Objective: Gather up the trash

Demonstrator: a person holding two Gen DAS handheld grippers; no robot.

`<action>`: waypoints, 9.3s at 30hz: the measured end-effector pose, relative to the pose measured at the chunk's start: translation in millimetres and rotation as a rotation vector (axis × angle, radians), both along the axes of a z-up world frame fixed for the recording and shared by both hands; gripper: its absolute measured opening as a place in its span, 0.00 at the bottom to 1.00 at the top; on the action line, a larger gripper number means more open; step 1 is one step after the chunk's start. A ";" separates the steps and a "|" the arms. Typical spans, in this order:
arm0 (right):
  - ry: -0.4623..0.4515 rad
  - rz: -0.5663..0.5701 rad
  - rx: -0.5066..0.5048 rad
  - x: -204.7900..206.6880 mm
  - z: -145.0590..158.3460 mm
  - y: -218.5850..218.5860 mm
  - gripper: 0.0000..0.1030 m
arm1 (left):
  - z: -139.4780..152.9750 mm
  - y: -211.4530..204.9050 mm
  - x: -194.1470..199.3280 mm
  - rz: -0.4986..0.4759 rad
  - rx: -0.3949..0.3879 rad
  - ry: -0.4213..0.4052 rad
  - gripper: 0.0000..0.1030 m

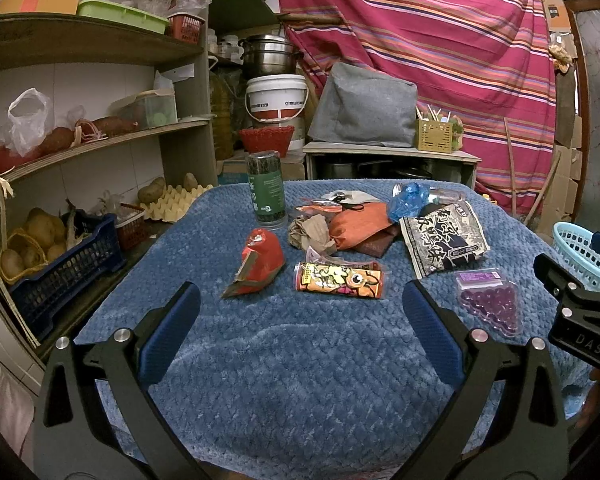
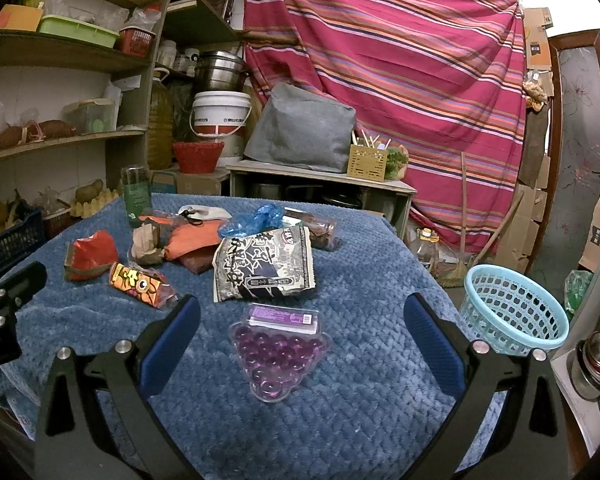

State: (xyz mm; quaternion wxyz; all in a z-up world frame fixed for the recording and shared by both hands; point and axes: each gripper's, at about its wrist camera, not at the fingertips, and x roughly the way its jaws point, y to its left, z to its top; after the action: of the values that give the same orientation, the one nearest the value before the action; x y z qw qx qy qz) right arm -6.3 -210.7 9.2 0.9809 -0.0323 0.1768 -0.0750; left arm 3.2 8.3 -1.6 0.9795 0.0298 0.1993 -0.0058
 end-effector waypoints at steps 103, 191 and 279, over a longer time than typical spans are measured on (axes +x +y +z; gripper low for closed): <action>0.333 0.161 0.143 192.5 -34.4 -63.1 0.96 | -17.5 52.4 153.1 0.037 0.022 0.214 0.18; 0.024 -0.332 0.423 8.2 -13.6 -445.2 0.03 | 9.2 -461.8 107.3 -0.723 0.051 0.135 0.18; 0.278 -0.054 0.297 169.1 -41.7 -123.3 0.88 | -65.1 -44.1 180.3 -0.189 0.031 0.423 0.93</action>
State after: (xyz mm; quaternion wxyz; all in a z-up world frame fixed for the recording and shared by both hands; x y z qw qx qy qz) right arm 162.8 -334.0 -32.6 0.9386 0.1077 0.3205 -0.0692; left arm 183.4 -35.7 -66.7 0.9105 0.0614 0.3964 -0.1005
